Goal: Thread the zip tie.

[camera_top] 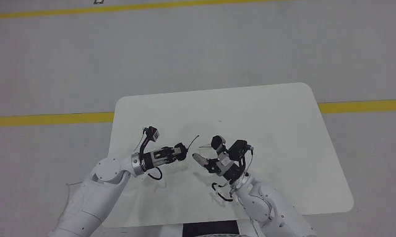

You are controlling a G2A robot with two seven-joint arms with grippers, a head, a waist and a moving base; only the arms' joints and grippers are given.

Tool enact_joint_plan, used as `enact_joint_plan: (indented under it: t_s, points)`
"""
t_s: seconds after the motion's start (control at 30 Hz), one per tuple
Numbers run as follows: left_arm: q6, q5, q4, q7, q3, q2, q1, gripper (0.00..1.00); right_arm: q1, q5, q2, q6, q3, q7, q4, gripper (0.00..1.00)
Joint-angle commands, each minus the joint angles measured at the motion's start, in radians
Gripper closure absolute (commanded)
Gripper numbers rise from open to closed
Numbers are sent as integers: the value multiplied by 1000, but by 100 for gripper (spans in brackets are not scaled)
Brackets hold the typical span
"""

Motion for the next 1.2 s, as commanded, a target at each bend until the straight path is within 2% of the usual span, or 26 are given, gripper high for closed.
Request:
enact_joint_plan:
  t_s: [0.0,0.07,0.1,0.17,0.33,0.4,0.47,0.53,0.73,0.8,0.87,0.9,0.93,1.0,1.17]
  points:
    - [0,0,0,0,0,0,0,100,0,0,0,0,0,0,0,0]
    - [0,0,0,0,0,0,0,100,0,0,0,0,0,0,0,0]
    - [9,-12,1,20,3,-2,3,100,0,0,0,0,0,0,0,0]
    - [21,-64,-11,36,6,-5,7,100,0,0,0,0,0,0,0,0]
    - [74,-284,-32,43,-20,-10,9,100,0,0,0,0,0,0,0,0]
    - [93,-327,-30,50,-34,-11,3,100,0,0,0,0,0,0,0,0]
    - [170,-453,-34,41,-38,-14,6,100,0,0,0,0,0,0,0,0]
    - [161,-423,-41,18,-48,-11,-8,100,0,0,0,0,0,0,0,0]
    - [161,-423,-41,18,-48,-11,-8,100,0,0,0,0,0,0,0,0]
    - [188,-464,-47,70,-42,-16,3,100,2,-5,0,2,1,0,-2,0]
    - [219,-520,-55,92,-42,-19,15,100,13,-76,2,7,0,-10,-22,0]
    - [250,-557,-61,108,-45,-20,24,100,17,-153,5,1,-3,-38,-35,0]
    - [263,-593,-65,117,-50,-21,32,100,18,-221,8,3,-6,-55,-41,0]
    - [303,-640,-77,126,-59,-21,47,100,15,-316,11,11,-15,-99,-45,0]
    - [370,-708,-89,131,-80,-19,79,100,30,-452,12,41,-43,-138,-33,0]
